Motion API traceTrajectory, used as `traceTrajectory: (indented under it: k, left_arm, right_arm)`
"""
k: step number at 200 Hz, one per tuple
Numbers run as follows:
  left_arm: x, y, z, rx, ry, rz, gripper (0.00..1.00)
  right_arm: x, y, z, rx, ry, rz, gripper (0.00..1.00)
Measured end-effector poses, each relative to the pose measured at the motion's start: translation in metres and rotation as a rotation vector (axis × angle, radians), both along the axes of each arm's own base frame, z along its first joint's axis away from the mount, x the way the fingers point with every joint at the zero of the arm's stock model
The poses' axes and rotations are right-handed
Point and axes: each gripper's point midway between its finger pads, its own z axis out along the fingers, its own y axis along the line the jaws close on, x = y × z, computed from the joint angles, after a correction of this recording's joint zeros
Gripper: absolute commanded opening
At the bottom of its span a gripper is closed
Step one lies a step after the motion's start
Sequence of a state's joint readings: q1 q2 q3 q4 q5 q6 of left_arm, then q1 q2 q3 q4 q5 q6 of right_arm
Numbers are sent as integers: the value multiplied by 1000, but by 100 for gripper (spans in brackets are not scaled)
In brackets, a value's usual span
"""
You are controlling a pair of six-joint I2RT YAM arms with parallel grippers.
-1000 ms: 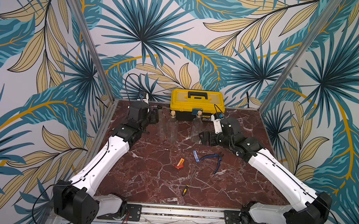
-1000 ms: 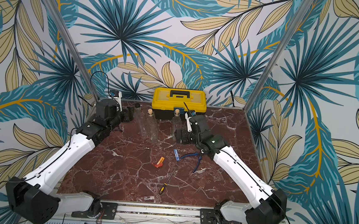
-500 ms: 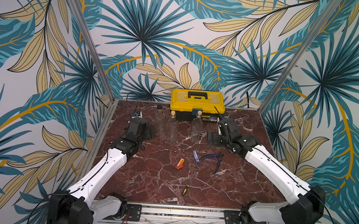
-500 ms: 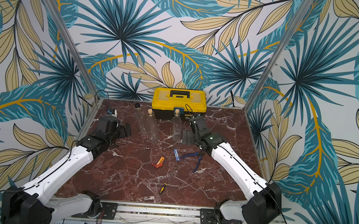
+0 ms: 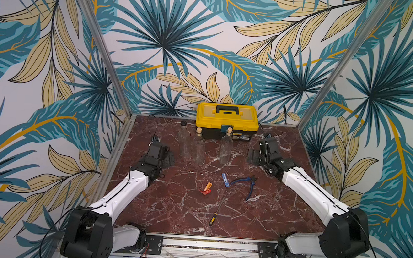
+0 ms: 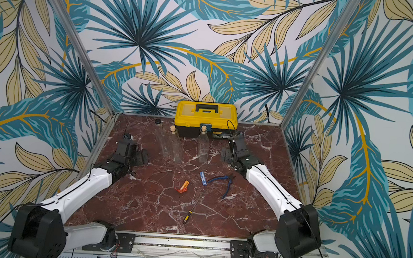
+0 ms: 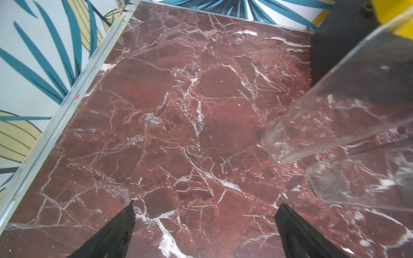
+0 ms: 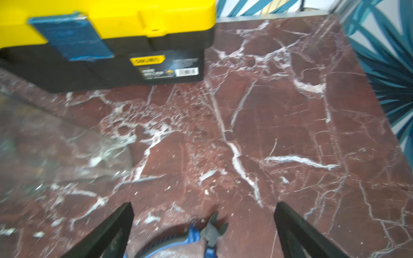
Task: Remove the label from the bottle
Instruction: Reset both arms
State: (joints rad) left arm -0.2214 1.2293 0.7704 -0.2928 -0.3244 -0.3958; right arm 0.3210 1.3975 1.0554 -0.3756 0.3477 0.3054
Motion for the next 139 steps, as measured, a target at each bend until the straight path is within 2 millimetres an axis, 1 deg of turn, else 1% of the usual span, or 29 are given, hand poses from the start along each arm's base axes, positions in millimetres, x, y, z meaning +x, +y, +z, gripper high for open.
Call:
traceTrajectory:
  k: [25, 43, 67, 81, 94, 118, 139]
  left_arm:
    - [2, 19, -9, 12, -3, 45, 100]
    - [7, 32, -11, 30, -10, 63, 100]
    - [15, 49, -19, 29, -12, 69, 100]
    - [17, 63, -25, 29, -11, 81, 99]
    - [17, 71, -31, 33, -20, 81, 99]
    - [17, 79, -37, 46, -53, 68, 99]
    - [23, 79, -40, 52, -92, 48, 99]
  right_arm:
    - [9, -20, -9, -12, -2, -52, 100]
    - [14, -31, -15, -18, -2, -79, 100]
    - [17, -39, -18, -24, -12, -91, 100]
    - [20, -43, -18, -26, -24, -96, 99]
    - [23, -45, -19, -30, -32, -98, 100]
    - [25, -50, -26, -38, -31, -103, 99]
    - [25, -54, -31, -45, -27, -109, 100]
